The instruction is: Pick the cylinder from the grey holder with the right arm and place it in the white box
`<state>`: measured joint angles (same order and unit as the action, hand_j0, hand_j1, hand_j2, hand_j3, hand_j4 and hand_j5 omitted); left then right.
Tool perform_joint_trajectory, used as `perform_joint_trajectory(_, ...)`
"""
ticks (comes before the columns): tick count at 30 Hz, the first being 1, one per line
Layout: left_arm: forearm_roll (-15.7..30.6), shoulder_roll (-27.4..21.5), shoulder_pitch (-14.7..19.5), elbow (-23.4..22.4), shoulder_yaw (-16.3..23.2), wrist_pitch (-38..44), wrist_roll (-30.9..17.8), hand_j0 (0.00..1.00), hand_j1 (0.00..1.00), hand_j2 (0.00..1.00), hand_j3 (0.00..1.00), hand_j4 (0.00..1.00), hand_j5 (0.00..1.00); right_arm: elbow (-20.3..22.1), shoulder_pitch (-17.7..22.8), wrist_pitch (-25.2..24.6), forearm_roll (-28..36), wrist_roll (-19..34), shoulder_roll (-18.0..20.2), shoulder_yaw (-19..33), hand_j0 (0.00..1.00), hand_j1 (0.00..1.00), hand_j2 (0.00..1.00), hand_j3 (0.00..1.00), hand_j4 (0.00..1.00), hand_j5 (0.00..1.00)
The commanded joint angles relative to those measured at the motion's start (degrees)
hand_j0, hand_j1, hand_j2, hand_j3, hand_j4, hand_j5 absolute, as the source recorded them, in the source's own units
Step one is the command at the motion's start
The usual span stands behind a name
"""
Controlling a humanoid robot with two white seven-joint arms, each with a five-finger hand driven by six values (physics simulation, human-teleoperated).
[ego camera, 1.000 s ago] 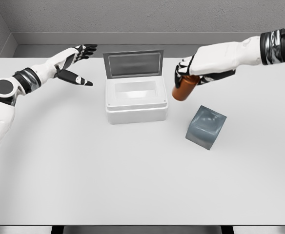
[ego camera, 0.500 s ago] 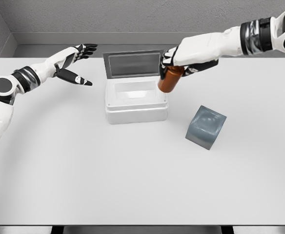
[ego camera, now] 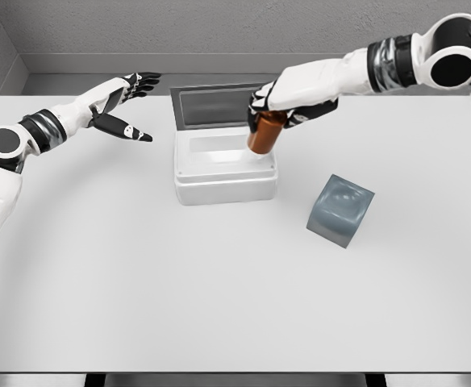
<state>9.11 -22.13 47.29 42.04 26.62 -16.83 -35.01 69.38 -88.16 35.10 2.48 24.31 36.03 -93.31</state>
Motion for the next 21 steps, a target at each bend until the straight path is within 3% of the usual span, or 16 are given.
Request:
perform_joint_trajectory(1,0.38,-0.02,-0.17,0.06,-0.08,0.05,0.01,1.0,1.0,1.0,1.0,1.0,1.0,-2.05,0.09,-0.1,0.42,-0.05,-0.35,0.33,0.34,0.34,0.34,0.34,0.34,0.34)
perform_joint_trajectory(21,0.38,-2.31,-1.58,-0.47,-0.08,-0.83,0.01,1.0,1.0,1.0,1.0,1.0,1.0,-5.04,1.5,-0.1,0.24,0.04,-2.55,0.59,0.37,0.37,0.37,0.37,0.37,0.37)
